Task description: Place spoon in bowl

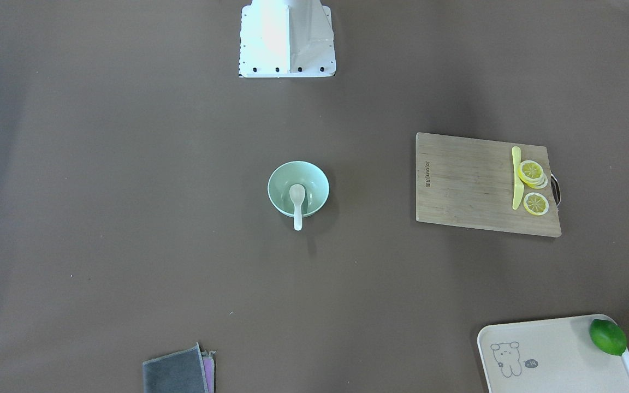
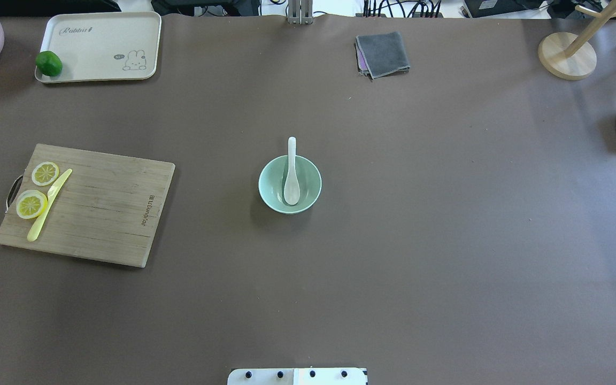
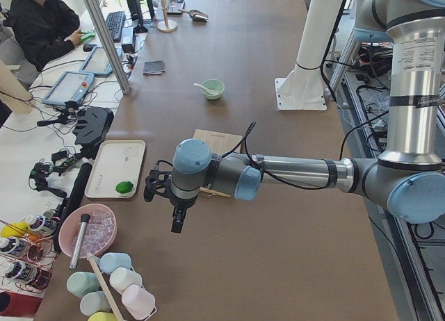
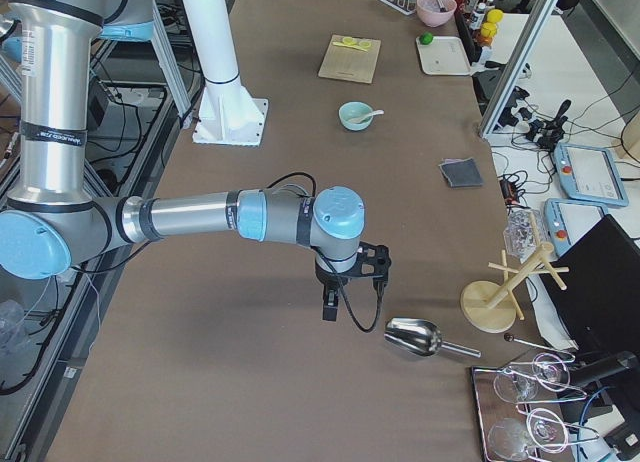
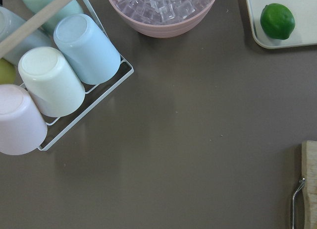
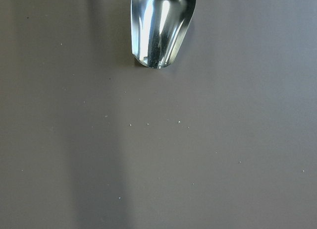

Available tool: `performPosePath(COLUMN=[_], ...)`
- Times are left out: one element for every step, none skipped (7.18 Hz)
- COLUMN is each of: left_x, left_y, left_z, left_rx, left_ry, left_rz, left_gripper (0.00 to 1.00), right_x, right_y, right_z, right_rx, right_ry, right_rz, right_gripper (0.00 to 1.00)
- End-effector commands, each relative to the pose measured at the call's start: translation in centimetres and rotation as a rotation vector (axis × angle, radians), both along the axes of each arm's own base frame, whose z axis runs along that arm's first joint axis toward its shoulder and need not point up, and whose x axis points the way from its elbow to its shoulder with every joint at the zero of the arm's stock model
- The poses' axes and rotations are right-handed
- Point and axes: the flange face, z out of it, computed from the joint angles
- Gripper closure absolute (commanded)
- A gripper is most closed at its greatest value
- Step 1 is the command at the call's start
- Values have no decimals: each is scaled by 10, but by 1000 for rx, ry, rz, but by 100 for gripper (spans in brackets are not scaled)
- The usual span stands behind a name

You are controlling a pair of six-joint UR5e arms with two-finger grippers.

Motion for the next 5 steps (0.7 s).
performPosePath(left_x=[0,0,0,0,0], left_y=[-1,-1,-1,-1,-1], left_z=[1,1,2,2,3], left_rx=[-2,-2,-3,-3,-5], left_ry=[-1,-1,0,0,-1], left_rz=[0,0,0,0,0], left_gripper=[2,2,2,2,2], right_x=[0,0,0,0,0], right_y=[-1,-2,-3,-4,-3], right_z=[0,-2,-3,-4,-3], right_rx=[2,6,9,11,8], right_ry=[1,2,2,2,0], right_rz=[-2,-1,-1,-1,-1], right_gripper=[0,0,0,0,0])
